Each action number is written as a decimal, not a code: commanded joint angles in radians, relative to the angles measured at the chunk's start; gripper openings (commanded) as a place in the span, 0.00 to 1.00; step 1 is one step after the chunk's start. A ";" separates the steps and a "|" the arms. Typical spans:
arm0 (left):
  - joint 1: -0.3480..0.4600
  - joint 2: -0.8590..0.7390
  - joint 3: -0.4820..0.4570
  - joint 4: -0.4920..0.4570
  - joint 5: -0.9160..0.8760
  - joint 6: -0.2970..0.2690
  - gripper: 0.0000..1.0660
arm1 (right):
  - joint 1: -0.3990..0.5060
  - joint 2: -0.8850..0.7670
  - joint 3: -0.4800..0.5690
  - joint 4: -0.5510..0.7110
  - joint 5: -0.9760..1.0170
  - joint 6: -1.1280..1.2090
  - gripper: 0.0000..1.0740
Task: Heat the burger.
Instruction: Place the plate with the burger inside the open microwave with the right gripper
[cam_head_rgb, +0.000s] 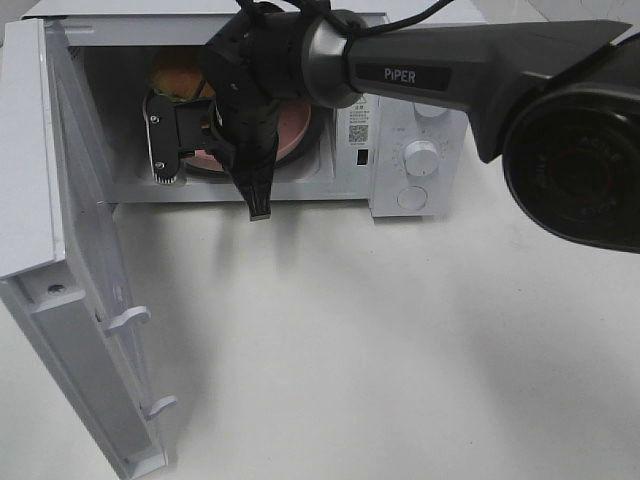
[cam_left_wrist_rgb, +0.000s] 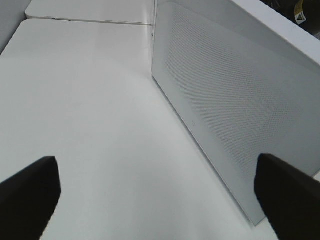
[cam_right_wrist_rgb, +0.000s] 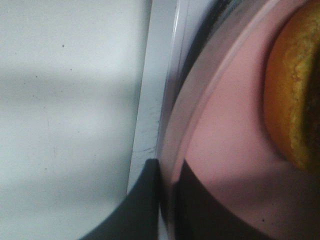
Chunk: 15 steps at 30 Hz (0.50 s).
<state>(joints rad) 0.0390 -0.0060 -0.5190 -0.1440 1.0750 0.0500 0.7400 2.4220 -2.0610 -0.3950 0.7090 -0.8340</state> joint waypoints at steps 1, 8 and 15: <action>-0.003 -0.015 0.001 -0.003 -0.005 -0.002 0.92 | -0.004 0.001 -0.031 -0.020 -0.060 0.012 0.00; -0.003 -0.015 0.001 -0.003 -0.005 -0.002 0.92 | -0.007 0.012 -0.031 -0.006 -0.097 0.013 0.01; -0.003 -0.015 0.001 -0.003 -0.005 -0.002 0.92 | -0.007 0.029 -0.031 -0.004 -0.118 0.053 0.10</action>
<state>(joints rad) 0.0390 -0.0060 -0.5190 -0.1440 1.0750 0.0500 0.7400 2.4610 -2.0750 -0.3820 0.6400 -0.7990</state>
